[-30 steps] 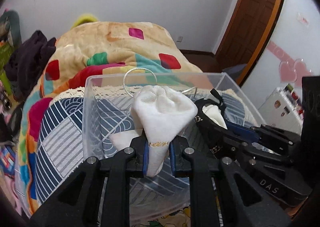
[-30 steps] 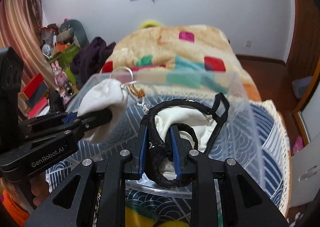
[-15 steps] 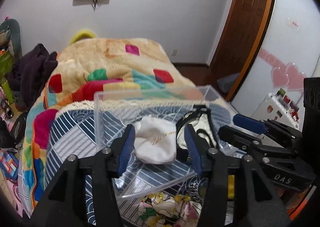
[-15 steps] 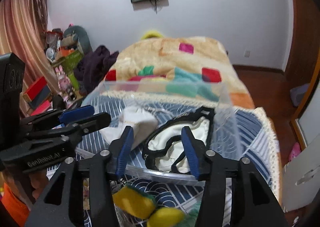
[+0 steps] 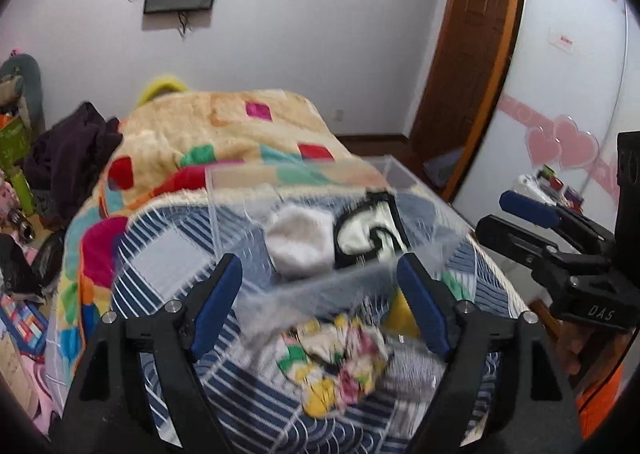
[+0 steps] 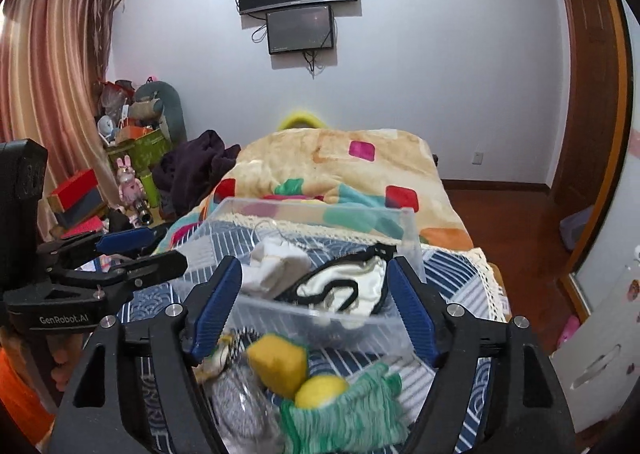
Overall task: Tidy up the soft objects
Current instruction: 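Place the floral scrunchie in the box with the left gripper while the right gripper places the green glove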
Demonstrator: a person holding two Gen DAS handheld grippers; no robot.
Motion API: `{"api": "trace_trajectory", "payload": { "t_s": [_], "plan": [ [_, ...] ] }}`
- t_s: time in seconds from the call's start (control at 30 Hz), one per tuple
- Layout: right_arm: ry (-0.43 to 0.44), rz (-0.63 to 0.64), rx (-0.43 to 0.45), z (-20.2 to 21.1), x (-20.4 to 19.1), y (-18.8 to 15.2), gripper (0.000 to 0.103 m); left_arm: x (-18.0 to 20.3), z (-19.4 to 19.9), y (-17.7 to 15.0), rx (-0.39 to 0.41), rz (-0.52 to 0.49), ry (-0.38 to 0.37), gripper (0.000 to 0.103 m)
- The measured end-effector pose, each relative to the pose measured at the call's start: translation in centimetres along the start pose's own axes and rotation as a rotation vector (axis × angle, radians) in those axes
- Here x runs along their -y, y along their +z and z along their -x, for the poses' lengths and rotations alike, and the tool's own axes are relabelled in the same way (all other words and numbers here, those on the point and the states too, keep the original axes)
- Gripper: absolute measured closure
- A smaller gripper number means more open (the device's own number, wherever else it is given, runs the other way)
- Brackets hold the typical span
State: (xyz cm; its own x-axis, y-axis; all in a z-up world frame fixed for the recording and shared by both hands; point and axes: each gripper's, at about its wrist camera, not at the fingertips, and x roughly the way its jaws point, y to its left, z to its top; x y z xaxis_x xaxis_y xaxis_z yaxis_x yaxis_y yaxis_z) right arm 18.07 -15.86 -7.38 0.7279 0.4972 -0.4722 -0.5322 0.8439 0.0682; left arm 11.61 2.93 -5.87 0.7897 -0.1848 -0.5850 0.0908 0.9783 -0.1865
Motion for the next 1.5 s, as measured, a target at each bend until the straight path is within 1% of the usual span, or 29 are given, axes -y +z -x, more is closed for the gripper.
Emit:
{"api": "trace_trajectory", "payload": {
  "t_s": [0.13,0.17,0.23,0.37,0.5,0.6,0.73,0.83,0.9,1.0,1.07,1.13,1.17,1.2,1.23,1.27,1.3,1.33,1.37,1.4,1.43,1.47,1.5],
  "plan": [
    [-0.003,-0.01,-0.024,0.0,0.2,-2.0,0.024,-0.5,-0.9,-2.1,-0.054,0.045,-0.014,0.023],
    [-0.002,-0.018,-0.034,-0.1,0.3,-2.5,0.022,-0.5,-1.1,-2.7,-0.064,0.052,-0.017,0.023],
    [0.003,-0.029,-0.063,-0.4,0.3,-3.4,0.022,-0.4,-1.3,-3.6,-0.067,0.063,-0.019,0.023],
    [-0.027,-0.047,-0.118,-0.9,0.5,-5.6,0.022,0.2,-1.8,-5.1,-0.085,0.058,-0.02,0.023],
    [-0.027,-0.088,-0.174,-1.5,1.6,-7.4,0.022,1.2,-2.3,-6.0,-0.103,0.037,-0.024,0.023],
    [-0.038,-0.107,-0.201,-1.7,2.2,-8.2,0.022,1.3,-2.5,-6.3,-0.105,0.022,0.014,0.023],
    [-0.04,-0.127,-0.202,-1.2,2.9,-8.6,0.022,0.3,-2.5,-6.6,-0.102,0.052,0.039,0.023],
    [-0.05,-0.137,-0.186,-0.3,3.3,-8.7,0.022,-0.7,-2.4,-6.9,-0.103,0.073,0.062,0.023],
    [-0.051,-0.148,-0.182,0.0,3.7,-8.8,0.022,-1.3,-2.4,-7.1,-0.111,0.091,0.063,0.024],
    [-0.046,-0.172,-0.19,0.0,4.3,-9.3,0.022,-1.8,-2.7,-7.6,-0.127,0.106,0.063,0.03],
    [-0.032,-0.191,-0.203,-0.1,4.8,-9.7,0.022,-2.0,-3.1,-8.0,-0.145,0.112,0.058,0.039],
    [-0.014,-0.216,-0.214,-0.2,5.2,-10.1,0.022,-2.0,-3.4,-8.4,-0.15,0.112,0.064,0.043],
    [-0.007,-0.225,-0.216,-0.2,5.4,-10.2,0.025,-1.9,-3.3,-8.5,-0.144,0.102,0.07,0.044],
    [0.005,-0.231,-0.218,-0.1,5.5,-10.3,0.031,-1.7,-3.3,-8.6,-0.143,0.094,0.07,0.047],
    [0.023,-0.237,-0.22,-0.1,5.6,-10.4,0.035,-1.6,-3.4,-8.6,-0.144,0.09,0.066,0.053],
    [0.034,-0.239,-0.222,-0.1,5.5,-10.4,0.042,-1.5,-3.5,-8.6,-0.146,0.086,0.063,0.057],
    [0.042,-0.236,-0.223,0.0,5.4,-10.5,0.047,-1.4,-3.5,-8.6,-0.145,0.081,0.064,0.06],
    [0.045,-0.23,-0.222,0.1,5.2,-10.6,0.05,-1.2,-3.5,-8.7,-0.146,0.075,0.063,0.068],
    [0.045,-0.224,-0.221,0.1,5.1,-10.6,0.056,-1.1,-3.4,-8.7,-0.148,0.073,0.062,0.074],
    [0.039,-0.207,-0.218,0.3,4.8,-10.6,0.062,-1.0,-3.3,-8.7,-0.148,0.071,0.054,0.076],
    [0.037,-0.198,-0.212,0.5,4.6,-10.5,0.065,-0.9,-3.1,-8.7,-0.147,0.069,0.045,0.079],
    [0.04,-0.196,-0.211,0.5,4.4,-10.3,0.073,-0.8,-2.9,-8.7,-0.144,0.067,0.047,0.081],
    [0.05,-0.191,-0.205,0.7,4.3,-10.2,0.075,-0.6,-2.8,-8.7,-0.14,0.063,0.052,0.082]
  ]
}}
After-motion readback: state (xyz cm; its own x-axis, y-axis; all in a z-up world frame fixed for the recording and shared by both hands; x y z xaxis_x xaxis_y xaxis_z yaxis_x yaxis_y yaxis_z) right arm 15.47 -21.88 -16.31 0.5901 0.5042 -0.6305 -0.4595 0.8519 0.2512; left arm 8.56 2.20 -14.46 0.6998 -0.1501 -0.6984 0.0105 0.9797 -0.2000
